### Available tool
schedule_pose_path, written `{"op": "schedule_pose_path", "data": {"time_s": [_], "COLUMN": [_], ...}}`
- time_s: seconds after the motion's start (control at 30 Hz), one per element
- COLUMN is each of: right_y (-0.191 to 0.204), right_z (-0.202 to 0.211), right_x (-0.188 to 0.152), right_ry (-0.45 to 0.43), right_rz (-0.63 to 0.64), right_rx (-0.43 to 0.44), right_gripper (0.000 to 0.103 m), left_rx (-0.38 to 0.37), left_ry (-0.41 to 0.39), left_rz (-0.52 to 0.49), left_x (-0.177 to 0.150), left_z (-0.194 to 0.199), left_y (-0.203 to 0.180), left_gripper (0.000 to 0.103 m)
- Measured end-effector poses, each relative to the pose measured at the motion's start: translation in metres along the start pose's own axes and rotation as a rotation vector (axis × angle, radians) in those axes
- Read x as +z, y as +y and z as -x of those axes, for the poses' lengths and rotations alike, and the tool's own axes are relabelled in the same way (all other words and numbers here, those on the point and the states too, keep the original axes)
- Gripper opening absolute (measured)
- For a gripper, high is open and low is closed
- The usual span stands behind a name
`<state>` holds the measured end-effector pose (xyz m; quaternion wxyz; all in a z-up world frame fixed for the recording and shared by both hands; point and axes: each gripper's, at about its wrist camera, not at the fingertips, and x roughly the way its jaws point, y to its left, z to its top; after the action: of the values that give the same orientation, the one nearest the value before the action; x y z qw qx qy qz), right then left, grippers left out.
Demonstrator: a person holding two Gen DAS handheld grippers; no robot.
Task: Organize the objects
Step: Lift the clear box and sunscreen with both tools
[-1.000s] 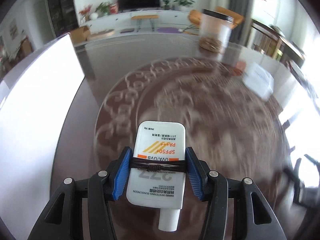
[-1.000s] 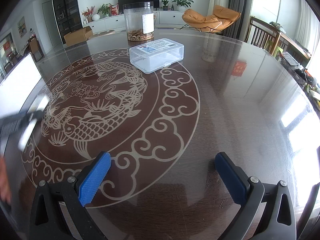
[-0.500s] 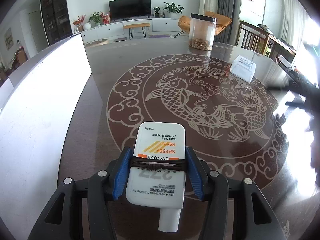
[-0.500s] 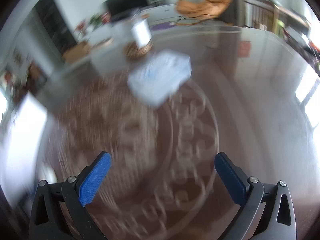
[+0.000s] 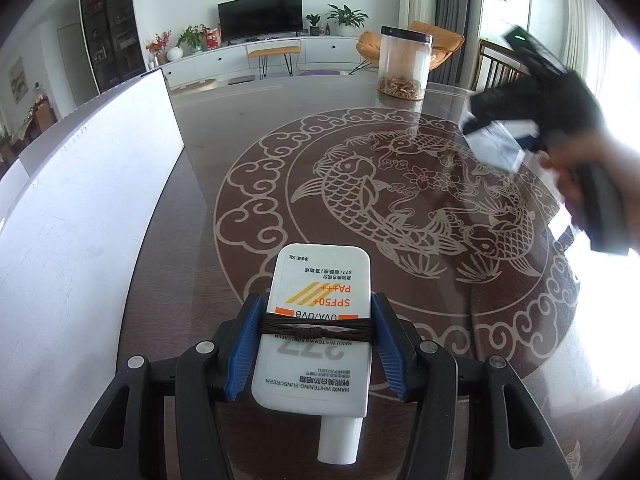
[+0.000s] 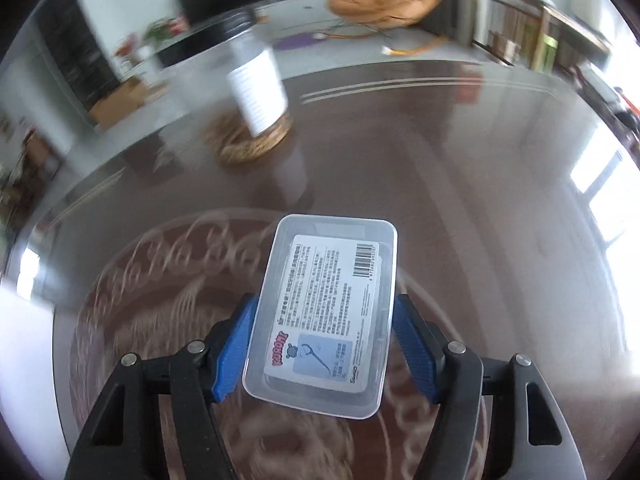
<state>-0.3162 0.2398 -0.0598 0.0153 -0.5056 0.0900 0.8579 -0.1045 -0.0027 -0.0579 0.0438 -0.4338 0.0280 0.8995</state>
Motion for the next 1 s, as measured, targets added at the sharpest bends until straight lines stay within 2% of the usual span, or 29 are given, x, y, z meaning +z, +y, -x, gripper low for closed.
{"op": "schedule_pose_path", "data": {"time_s": [0.07,0.2,0.33,0.4,0.47,0.5,0.53,0.57,0.6,0.73,1.0], "right_y": [-0.002,-0.001,0.007,0.008,0.016,0.018,0.018,0.017,0.017,0.025,0.026], "right_z": [0.017,0.066,0.109,0.122,0.133,0.142,0.146,0.146,0.141,0.130,0.122], "right_x": [-0.030,-0.120,-0.212,-0.239,-0.249,-0.250,-0.252,-0.253,-0.255,-0.253,-0.256], "right_ry": [-0.004,-0.018,-0.042,-0.049,-0.045,-0.085,-0.108,-0.108,-0.090,-0.040,-0.005], "right_rz": [0.064,0.171,0.192,0.188,0.195,0.178,0.159,0.141,0.128,0.143,0.164], "right_rx": [0.048,0.122,0.161,0.166,0.110,0.089,0.091,0.088,0.069,-0.005,-0.065], "right_gripper": [0.068,0.068,0.068,0.068,0.069,0.078,0.086,0.096,0.096,0.096,0.103], "left_rx": [-0.001,-0.019,-0.042,-0.050,-0.048,-0.048,-0.049,-0.052,-0.054,-0.058,-0.062], "left_ry": [0.000,-0.001,0.001,0.003,0.001,0.006,0.022,0.049,0.062,0.064,0.063], "left_rz": [0.000,0.034,-0.027,-0.044,-0.042,-0.042,-0.046,-0.051,-0.055,-0.064,-0.065], "left_x": [0.000,-0.004,-0.028,-0.044,-0.053,-0.056,-0.056,-0.057,-0.057,-0.058,-0.060], "left_z": [0.000,0.004,0.022,0.035,0.042,0.043,0.042,0.039,0.038,0.037,0.038], "left_y": [0.000,0.004,-0.002,-0.001,0.002,0.004,0.004,0.004,0.004,0.004,0.005], "left_gripper": [0.054,0.053,0.054,0.054,0.056,0.069,0.090,0.097,0.101,0.103,0.103]}}
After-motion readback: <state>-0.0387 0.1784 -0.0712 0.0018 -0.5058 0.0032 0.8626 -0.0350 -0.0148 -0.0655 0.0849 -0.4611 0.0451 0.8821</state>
